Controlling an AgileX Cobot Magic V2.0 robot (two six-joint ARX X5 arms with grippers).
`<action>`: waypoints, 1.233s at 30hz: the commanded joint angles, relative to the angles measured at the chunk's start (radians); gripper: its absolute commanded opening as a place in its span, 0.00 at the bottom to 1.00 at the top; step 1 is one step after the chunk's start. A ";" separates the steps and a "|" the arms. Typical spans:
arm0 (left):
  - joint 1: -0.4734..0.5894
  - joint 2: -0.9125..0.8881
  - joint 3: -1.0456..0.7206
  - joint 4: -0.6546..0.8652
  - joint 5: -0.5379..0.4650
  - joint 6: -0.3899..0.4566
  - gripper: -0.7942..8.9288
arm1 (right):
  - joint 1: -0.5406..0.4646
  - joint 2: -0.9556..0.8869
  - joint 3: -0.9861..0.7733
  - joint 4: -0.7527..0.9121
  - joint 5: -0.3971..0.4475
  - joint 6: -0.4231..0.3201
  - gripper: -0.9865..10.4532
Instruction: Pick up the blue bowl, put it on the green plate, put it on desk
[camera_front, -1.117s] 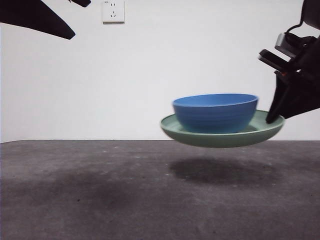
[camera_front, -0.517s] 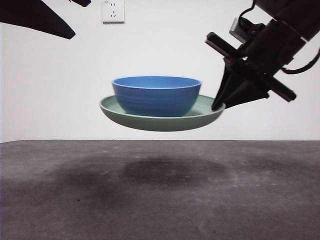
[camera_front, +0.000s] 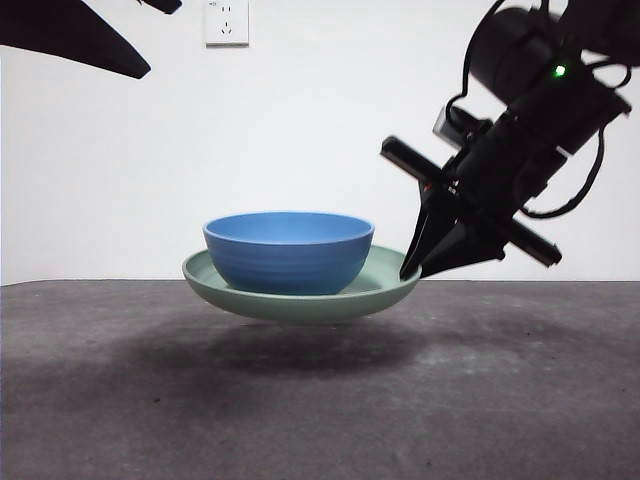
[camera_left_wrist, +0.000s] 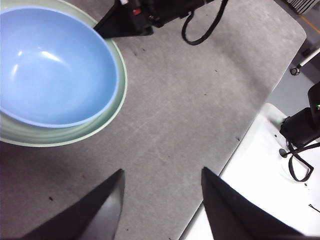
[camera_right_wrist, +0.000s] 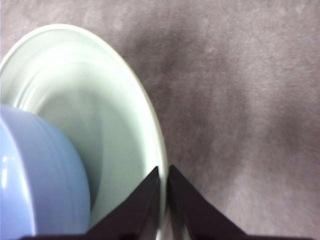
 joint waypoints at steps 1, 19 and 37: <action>-0.005 0.006 0.006 0.008 0.003 0.003 0.34 | 0.008 0.047 0.014 0.029 -0.007 0.037 0.09; -0.005 0.006 0.006 0.003 0.003 0.002 0.34 | 0.019 0.141 0.014 0.059 -0.008 0.044 0.09; -0.005 0.006 0.006 0.003 0.003 0.002 0.34 | 0.028 -0.006 0.014 -0.040 0.061 0.008 0.24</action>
